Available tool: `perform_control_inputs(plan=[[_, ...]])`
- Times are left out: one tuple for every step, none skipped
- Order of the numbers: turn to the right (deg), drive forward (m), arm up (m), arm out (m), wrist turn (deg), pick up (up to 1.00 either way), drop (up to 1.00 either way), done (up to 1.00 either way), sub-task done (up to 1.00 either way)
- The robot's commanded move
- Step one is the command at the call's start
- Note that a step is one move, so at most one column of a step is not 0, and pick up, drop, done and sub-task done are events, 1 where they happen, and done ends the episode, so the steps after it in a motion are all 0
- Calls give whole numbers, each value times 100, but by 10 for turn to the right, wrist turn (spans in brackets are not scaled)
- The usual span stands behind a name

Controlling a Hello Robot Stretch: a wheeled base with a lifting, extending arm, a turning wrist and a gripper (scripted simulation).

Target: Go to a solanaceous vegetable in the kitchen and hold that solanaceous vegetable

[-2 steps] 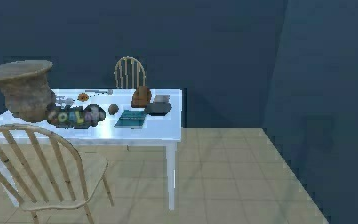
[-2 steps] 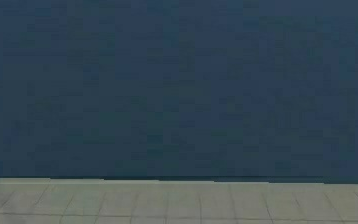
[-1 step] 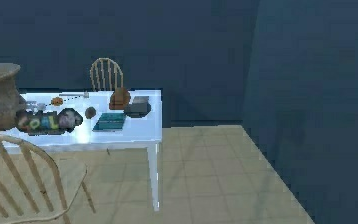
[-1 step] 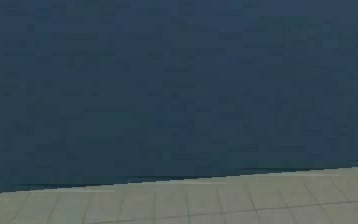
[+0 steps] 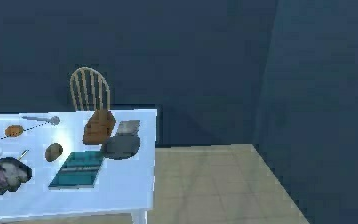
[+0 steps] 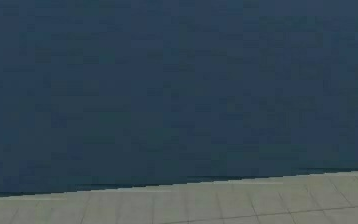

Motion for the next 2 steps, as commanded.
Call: perform_control_inputs(plan=[[-450, 0, 0, 0, 0, 0, 0, 0, 0], [-450, 0, 0, 0, 0, 0, 0, 0, 0]])
